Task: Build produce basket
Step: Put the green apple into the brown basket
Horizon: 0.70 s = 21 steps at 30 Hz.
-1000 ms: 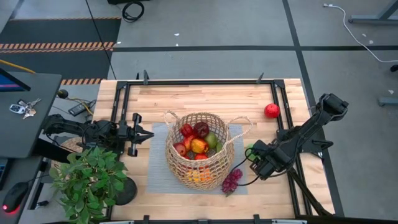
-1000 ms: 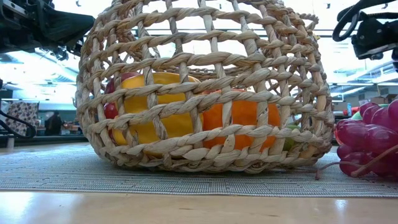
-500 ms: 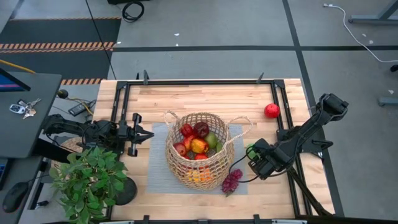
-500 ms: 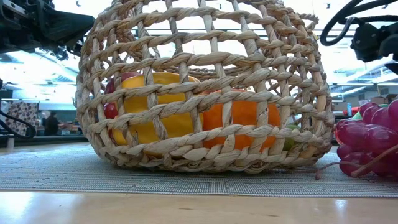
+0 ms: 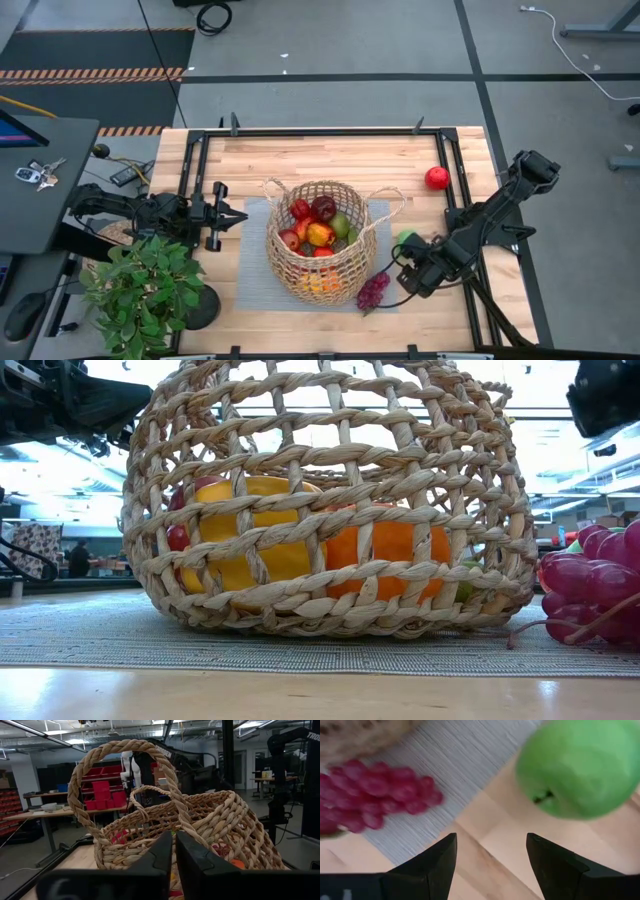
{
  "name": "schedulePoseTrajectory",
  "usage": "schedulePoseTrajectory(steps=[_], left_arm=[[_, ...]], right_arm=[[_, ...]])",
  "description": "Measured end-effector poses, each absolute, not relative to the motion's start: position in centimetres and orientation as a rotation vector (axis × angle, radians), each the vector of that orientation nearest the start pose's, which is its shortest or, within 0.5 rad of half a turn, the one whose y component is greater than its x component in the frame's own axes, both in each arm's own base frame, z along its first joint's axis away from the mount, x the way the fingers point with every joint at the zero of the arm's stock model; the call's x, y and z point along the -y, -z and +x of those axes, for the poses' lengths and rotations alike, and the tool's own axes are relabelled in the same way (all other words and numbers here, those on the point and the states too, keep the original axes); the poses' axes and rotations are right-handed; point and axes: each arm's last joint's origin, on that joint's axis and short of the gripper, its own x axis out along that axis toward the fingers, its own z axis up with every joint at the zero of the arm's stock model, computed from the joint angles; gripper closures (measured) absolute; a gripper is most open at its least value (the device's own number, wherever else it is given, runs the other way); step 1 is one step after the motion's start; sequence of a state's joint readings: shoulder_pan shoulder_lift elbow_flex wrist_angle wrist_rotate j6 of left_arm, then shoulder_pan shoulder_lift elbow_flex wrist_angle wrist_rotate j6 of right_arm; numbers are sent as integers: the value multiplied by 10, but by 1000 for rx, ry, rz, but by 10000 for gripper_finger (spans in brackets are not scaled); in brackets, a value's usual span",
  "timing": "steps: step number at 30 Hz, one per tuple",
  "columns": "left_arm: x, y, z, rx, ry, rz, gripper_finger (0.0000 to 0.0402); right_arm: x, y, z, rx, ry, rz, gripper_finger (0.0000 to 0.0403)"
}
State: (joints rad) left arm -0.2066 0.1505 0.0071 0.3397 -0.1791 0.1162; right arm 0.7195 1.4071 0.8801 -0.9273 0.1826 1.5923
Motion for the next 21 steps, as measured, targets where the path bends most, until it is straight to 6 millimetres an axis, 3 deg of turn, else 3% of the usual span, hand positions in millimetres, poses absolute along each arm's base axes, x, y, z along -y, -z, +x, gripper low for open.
schedulePoseTrajectory(steps=[3,9,17,21], left_arm=[[16,-186,103,194,16,78,367],[16,-186,103,194,17,78,369],[16,-186,103,194,16,78,371],[16,-186,103,194,17,78,366]], right_arm=[[-150,-201,179,-1212,593,636,159],[-157,-203,175,-1174,355,259,161],[-153,-200,171,-982,408,-2,168],[-146,-192,172,-978,437,-37,142]])
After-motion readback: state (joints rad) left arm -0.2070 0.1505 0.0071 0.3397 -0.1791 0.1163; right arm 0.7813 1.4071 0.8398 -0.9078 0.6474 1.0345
